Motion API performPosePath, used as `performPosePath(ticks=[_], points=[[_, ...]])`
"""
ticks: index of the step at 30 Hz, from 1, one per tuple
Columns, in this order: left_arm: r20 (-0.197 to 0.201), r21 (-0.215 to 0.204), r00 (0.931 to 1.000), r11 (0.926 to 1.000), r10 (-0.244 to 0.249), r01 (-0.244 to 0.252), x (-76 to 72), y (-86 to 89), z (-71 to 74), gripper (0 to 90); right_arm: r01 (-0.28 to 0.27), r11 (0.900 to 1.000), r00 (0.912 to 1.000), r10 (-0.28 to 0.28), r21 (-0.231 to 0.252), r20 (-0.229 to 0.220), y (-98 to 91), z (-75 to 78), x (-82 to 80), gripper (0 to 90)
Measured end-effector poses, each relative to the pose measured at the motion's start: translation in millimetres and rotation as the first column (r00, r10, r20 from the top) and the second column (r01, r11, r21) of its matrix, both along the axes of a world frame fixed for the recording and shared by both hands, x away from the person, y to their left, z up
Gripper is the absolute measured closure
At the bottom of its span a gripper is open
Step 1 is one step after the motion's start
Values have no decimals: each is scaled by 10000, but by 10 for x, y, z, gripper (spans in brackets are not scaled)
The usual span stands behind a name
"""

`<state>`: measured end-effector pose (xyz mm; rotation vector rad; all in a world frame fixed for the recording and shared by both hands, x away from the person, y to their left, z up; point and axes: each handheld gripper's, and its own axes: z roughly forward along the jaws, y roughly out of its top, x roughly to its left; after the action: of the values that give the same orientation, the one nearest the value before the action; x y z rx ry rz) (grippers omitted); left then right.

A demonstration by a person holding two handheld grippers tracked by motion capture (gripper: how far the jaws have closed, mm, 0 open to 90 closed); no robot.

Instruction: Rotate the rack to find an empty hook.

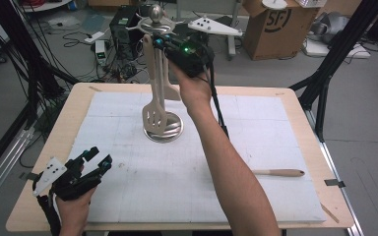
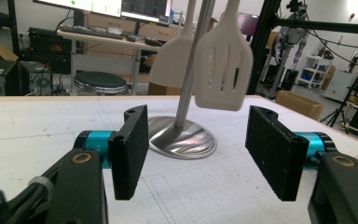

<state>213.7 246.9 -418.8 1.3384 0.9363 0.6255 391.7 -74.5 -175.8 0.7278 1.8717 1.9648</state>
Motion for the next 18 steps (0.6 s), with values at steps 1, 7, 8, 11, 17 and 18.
performPosePath(ticks=[1, 7, 8, 11, 17, 18], points=[[4, -7, 10000, 10000, 12, -12, -2, 3, 1, 400, -36, 10000, 10000, 36, 12, 20, 16, -1, 2, 900], [-34, -63, 9999, 9999, 140, -141, -8, 37, 0, 400, -121, 9999, 9998, 121, -44, -153, 54, -19, 34, 900], [-41, -39, 9999, 9999, 143, -143, -11, 34, 0, 400, -151, 9998, 9997, 150, -87, -190, 48, -23, 37, 900], [-53, -5, 9999, 9999, 126, -126, -13, 23, -3, 400, -124, 9999, 9997, 124, -13, -221, -15, -31, 35, 900], [-76, -17, 9999, 9999, 112, -113, -11, 16, -7, 400, 117, 9999, 9995, -116, 37, -304, -209, -109, 27, 900], [-57, -8, 9999, 9999, 107, -108, -12, 13, -6, 400, 184, 9998, 9993, -182, 56, -340, -249, -138, 37, 900]])
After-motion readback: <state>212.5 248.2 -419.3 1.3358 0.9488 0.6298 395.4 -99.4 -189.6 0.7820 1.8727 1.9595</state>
